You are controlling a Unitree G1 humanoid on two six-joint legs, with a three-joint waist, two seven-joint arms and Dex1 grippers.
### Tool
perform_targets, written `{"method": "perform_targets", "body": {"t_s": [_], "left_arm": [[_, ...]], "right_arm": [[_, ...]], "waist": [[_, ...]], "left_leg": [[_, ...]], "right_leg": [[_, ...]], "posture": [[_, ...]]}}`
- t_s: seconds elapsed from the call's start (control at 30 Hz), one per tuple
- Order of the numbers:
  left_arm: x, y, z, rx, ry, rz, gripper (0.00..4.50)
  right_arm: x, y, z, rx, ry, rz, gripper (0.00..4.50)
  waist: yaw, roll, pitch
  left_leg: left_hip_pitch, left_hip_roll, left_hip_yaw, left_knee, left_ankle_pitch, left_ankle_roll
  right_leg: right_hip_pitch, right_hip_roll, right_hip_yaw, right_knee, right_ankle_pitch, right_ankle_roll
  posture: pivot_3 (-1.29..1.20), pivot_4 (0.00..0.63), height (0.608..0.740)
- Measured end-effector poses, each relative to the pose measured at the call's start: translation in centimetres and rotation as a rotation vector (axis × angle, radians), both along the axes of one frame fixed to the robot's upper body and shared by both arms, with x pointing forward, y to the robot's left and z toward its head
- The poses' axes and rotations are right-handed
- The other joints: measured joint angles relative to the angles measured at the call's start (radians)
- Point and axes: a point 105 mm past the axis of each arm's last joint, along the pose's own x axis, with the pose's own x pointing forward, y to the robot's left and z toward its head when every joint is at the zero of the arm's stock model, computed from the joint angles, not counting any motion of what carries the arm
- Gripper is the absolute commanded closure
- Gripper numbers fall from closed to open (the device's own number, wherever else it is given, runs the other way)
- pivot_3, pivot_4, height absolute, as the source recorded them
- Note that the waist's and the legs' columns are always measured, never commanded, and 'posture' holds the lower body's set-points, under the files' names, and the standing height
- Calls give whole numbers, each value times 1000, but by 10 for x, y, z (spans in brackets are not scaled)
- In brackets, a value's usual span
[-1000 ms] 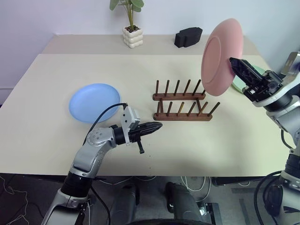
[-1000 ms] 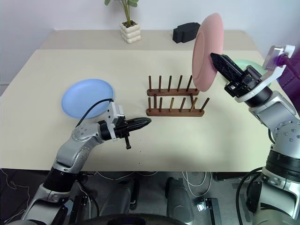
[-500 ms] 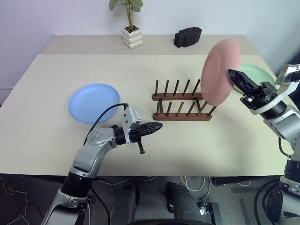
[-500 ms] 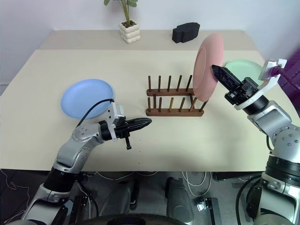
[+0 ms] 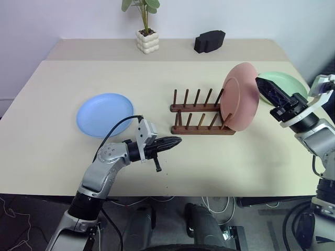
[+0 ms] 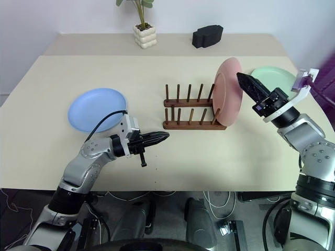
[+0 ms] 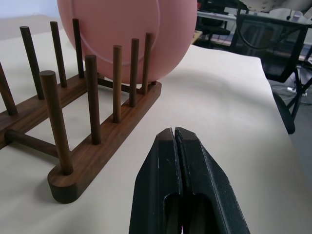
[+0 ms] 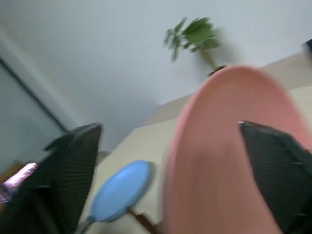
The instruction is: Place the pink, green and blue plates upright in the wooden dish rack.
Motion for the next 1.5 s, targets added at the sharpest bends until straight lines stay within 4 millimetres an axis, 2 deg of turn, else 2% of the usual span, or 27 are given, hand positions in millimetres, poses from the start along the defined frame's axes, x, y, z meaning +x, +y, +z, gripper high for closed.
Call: {"method": "perform_targets", "body": {"t_s": [0.13,0.23,0.33,0.43,0.57,0.63,0.83,1.0,1.1,1.17,1.23,1.43,1.5], "left_arm": [[0,-1,0,2,1,-3,4500],[0,0,-1,5,1,-2,4500],[0,0,-1,8,1,-4,4500],[-1,0,0,9,-3,-10,4500],[0,-3,5,10,-20,-26,4500],[0,-5,5,13,-21,-35,4500],[1,-5,4,20,-19,-42,4500],[0,-3,3,29,-17,-39,4500],[0,-2,2,31,-13,-37,4500],[0,-2,2,34,-15,-34,4500],[0,-1,3,38,-17,-29,4500],[-3,3,0,44,-10,-10,4500],[-4,3,0,43,-8,-9,4500]], "right_arm": [[12,-50,20,5,-71,-279,111],[16,-89,11,-134,-26,-485,111],[22,-110,-7,-334,40,-595,111],[30,-116,-35,-574,104,-632,111],[46,-115,-88,-1036,184,-607,111],[55,-113,-101,-1181,193,-583,111],[79,-109,-93,-1380,164,-628,111],[90,-100,-107,-1487,213,-616,111],[94,-98,-107,-1498,243,-621,111],[96,-97,-107,-1498,260,-622,633],[96,-95,-111,-1500,276,-616,1452],[96,-94,-115,-1499,297,-625,4488],[96,-96,-114,-1492,296,-640,4488]], "waist": [[2,0,0],[2,0,0],[-5,1,0],[-18,1,-1],[-31,2,-1],[-32,3,0],[-30,3,0],[-27,3,0],[-29,3,0],[-30,3,0],[-30,3,0],[-30,3,0],[-30,3,0]], "left_leg": [[0,0,0,0,0,0],[0,-1,1,0,0,0],[1,-1,3,0,0,0],[2,0,3,0,0,0],[3,0,5,-1,0,0],[4,0,8,-1,0,0],[7,0,13,-2,0,0],[6,0,14,-2,0,0],[7,0,16,-2,0,0],[8,0,16,-2,0,0],[8,0,16,-2,0,0],[8,0,16,-2,0,0],[8,0,16,-2,0,0]], "right_leg": [[0,0,0,0,0,0],[0,0,0,0,0,0],[0,0,1,0,0,0],[0,1,1,1,1,-1],[0,1,3,1,1,-1],[0,1,6,1,1,-1],[0,1,12,1,2,0],[0,1,14,1,2,1],[0,1,15,0,3,2],[0,1,16,0,3,2],[0,1,16,1,3,2],[0,1,16,0,3,3],[0,2,16,1,3,3]], "posture": [[0,150,736],[0,150,736],[0,150,736],[0,150,736],[0,150,736],[0,150,736],[0,150,736],[0,150,736],[0,150,736],[0,150,736],[0,150,736],[0,150,736],[0,150,736]]}}
